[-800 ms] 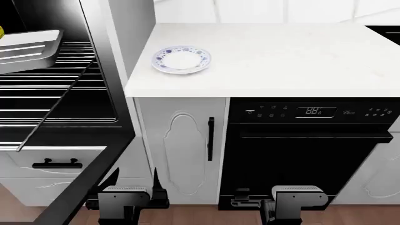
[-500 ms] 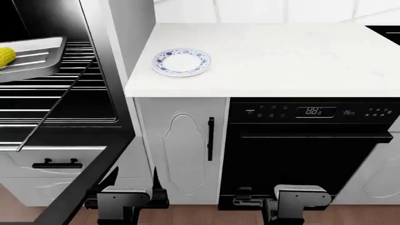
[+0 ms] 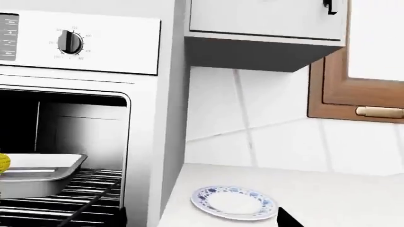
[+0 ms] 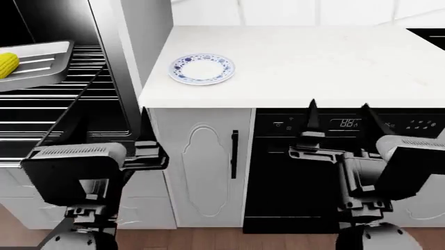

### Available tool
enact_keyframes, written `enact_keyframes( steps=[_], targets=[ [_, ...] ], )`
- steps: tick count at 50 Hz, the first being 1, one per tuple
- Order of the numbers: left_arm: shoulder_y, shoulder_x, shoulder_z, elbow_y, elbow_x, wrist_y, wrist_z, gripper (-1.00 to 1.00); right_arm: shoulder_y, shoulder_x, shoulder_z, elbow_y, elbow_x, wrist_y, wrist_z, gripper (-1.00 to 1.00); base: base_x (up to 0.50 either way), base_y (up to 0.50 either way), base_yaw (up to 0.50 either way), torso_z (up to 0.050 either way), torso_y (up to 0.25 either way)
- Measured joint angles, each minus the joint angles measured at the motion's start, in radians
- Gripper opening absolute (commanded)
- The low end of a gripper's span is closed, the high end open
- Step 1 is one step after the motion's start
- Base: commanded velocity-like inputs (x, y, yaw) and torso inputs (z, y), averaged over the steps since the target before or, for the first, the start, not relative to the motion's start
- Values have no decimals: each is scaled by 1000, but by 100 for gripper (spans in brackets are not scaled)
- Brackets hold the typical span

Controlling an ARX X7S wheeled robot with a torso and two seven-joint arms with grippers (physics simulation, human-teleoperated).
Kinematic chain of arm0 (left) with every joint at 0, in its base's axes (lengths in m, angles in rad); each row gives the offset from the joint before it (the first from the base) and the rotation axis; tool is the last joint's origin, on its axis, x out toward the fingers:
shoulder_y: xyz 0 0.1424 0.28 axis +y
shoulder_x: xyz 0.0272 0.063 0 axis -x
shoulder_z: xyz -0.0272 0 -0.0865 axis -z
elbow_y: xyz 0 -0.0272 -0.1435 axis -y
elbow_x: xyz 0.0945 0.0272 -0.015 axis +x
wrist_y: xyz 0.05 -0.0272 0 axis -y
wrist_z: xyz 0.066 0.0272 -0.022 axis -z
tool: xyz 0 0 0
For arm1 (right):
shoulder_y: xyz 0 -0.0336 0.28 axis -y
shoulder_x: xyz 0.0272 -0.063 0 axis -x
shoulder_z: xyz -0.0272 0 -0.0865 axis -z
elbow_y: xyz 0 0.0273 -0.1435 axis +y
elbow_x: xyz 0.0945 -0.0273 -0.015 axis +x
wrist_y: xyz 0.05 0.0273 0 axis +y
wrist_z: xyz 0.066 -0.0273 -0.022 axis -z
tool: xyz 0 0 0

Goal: Pick the corn from the top rack in the oven and place it on the plate on the counter.

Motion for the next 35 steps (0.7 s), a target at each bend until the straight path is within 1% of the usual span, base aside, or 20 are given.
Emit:
enact_keyframes(
  steps=[3, 6, 13, 19, 24, 35],
  targets=[
    [-43, -3, -17, 78, -29, -77, -16, 100, 57, 46, 8, -77, 76, 55, 61, 100, 0, 0, 0, 0, 0],
    [-90, -23, -32, 146, -84, -145, -55, 100, 113, 120, -2, -133, 178, 74, 159, 100, 0, 0, 0, 0, 0],
    [-202, -174, -26, 243, -322, -199, -278, 100, 244, 326, -71, -215, 412, 19, 404, 100, 0, 0, 0, 0, 0],
    [-269, -288, 0, 285, -468, -192, -433, 100, 313, 458, -140, -249, 523, -55, 546, 100, 0, 0, 0, 0, 0],
    [-297, -352, 22, 302, -536, -173, -515, 100, 342, 531, -178, -261, 580, -103, 616, 100, -20, 12, 0, 0, 0],
    [-318, -428, 57, 314, -603, -133, -606, 100, 359, 613, -225, -258, 641, -158, 685, 100, -308, 426, 0, 0, 0]
  ],
)
